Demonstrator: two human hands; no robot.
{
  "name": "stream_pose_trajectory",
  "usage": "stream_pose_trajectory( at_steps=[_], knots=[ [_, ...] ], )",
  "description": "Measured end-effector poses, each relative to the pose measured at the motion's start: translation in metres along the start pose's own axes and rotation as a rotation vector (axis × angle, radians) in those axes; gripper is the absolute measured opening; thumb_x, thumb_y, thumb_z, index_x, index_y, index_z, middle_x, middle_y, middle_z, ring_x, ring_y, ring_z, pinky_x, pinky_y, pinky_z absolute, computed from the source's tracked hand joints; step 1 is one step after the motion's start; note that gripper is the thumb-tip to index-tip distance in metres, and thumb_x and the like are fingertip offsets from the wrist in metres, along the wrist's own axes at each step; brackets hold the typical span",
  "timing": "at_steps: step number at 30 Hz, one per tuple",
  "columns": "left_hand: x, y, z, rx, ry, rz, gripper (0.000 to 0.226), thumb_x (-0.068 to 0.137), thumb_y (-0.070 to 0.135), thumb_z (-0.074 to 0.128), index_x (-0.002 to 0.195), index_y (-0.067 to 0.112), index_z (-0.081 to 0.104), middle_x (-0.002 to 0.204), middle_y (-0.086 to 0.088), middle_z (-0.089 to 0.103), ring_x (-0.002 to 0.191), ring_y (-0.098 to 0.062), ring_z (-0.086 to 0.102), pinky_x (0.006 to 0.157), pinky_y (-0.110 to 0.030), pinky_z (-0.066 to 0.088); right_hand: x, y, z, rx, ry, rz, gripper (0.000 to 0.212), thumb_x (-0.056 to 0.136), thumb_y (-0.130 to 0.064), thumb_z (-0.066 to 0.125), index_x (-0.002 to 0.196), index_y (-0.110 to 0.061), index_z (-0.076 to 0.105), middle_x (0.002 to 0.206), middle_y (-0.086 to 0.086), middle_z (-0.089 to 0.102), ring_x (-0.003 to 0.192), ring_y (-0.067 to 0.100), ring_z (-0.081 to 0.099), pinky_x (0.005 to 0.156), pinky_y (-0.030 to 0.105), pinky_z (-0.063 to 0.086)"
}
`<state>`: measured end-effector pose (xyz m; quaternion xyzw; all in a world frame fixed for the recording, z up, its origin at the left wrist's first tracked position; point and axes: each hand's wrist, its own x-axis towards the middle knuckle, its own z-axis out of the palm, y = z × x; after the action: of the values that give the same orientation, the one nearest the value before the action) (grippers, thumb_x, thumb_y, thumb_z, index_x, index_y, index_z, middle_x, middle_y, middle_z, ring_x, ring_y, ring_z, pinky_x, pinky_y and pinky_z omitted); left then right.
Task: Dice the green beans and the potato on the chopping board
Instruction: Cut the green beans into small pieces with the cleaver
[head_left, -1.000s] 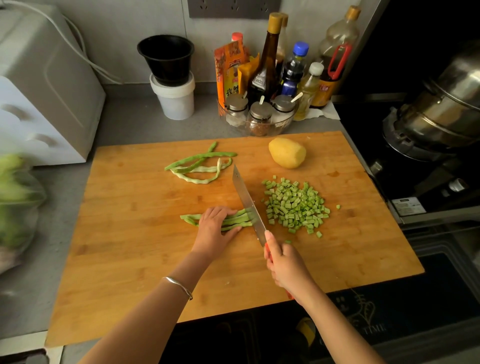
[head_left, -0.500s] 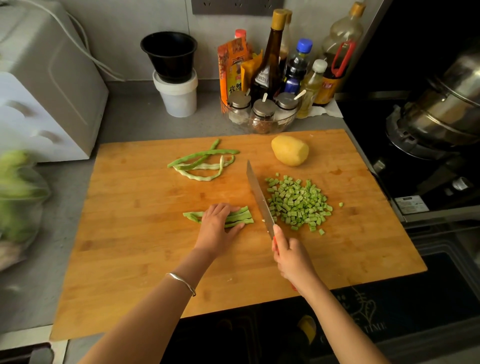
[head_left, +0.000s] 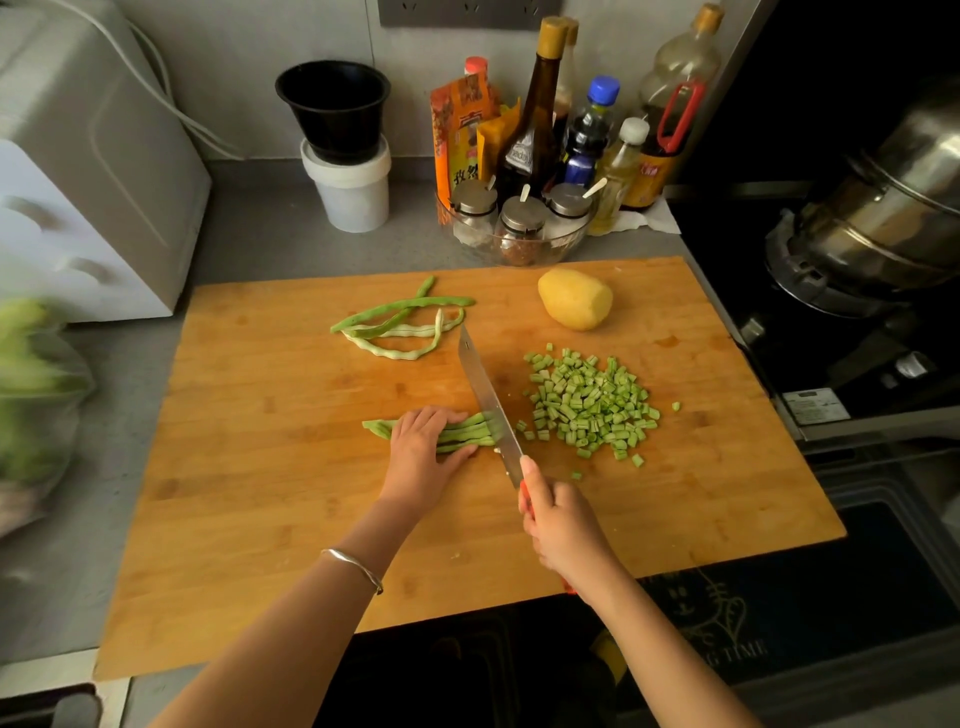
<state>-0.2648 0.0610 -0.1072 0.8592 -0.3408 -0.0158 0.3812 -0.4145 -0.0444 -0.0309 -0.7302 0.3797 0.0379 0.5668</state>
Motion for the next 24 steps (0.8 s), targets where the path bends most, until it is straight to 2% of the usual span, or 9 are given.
stream_pose_trajectory(
  at_steps=[2, 7, 11, 16, 21, 24],
  knots=[
    [0.001, -0.001, 0.001, -0.012, 0.001, -0.004, 0.033, 0.075, 0.029, 0.078, 0.104, 0.017, 0.066, 0.103, 0.003, 0.064, 0.098, -0.021, 0.055, 0.092, -0.033, 0.035, 0.001, -0.001, 0.006, -0.046, 0.043, 0.005, 0.059, 0.098, -0.059, 0.03, 0.063, -0.014, 0.047, 0.041, -0.008, 0.039, 0.039, 0.01, 0.038, 0.045, 0.025, 0.03],
    [0.002, -0.003, 0.0, -0.012, -0.014, -0.01, 0.031, 0.077, 0.031, 0.076, 0.103, 0.017, 0.066, 0.102, 0.003, 0.064, 0.099, -0.022, 0.054, 0.092, -0.033, 0.034, 0.017, -0.011, 0.022, -0.208, 0.076, 0.027, 0.061, 0.097, -0.062, 0.026, 0.064, -0.016, 0.048, 0.056, -0.002, 0.047, 0.054, 0.019, 0.046, 0.055, 0.03, 0.036],
    [0.002, -0.001, -0.001, -0.002, -0.035, -0.012, 0.031, 0.078, 0.033, 0.074, 0.105, 0.019, 0.065, 0.104, 0.003, 0.063, 0.101, -0.02, 0.053, 0.093, -0.035, 0.035, 0.027, -0.012, 0.014, -0.077, 0.062, 0.081, 0.062, 0.095, -0.065, 0.03, 0.062, -0.016, 0.049, 0.048, -0.007, 0.042, 0.045, 0.015, 0.039, 0.047, 0.029, 0.028],
    [0.007, -0.001, 0.0, -0.01, -0.053, 0.009, 0.033, 0.078, 0.03, 0.075, 0.106, 0.016, 0.065, 0.105, 0.001, 0.064, 0.099, -0.02, 0.056, 0.091, -0.035, 0.04, 0.014, 0.003, -0.013, 0.078, 0.01, 0.093, 0.056, 0.099, -0.057, 0.033, 0.065, -0.014, 0.047, 0.046, -0.004, 0.036, 0.035, 0.011, 0.031, 0.039, 0.023, 0.023],
    [0.02, 0.016, 0.015, -0.023, -0.066, 0.023, 0.033, 0.078, 0.03, 0.076, 0.105, 0.014, 0.066, 0.102, 0.0, 0.064, 0.095, -0.021, 0.056, 0.086, -0.032, 0.039, 0.017, 0.009, -0.053, 0.176, 0.071, 0.109, 0.053, 0.099, -0.054, 0.035, 0.07, -0.011, 0.047, 0.051, 0.001, 0.033, 0.036, 0.014, 0.027, 0.041, 0.023, 0.019],
    [0.027, 0.026, 0.024, -0.025, -0.092, 0.013, 0.034, 0.079, 0.031, 0.075, 0.106, 0.015, 0.065, 0.105, -0.001, 0.064, 0.101, -0.023, 0.055, 0.088, -0.033, 0.038, 0.019, 0.009, -0.064, 0.162, 0.092, 0.107, 0.053, 0.099, -0.053, 0.036, 0.07, -0.011, 0.047, 0.05, 0.001, 0.033, 0.036, 0.014, 0.027, 0.042, 0.023, 0.019]
  ],
)
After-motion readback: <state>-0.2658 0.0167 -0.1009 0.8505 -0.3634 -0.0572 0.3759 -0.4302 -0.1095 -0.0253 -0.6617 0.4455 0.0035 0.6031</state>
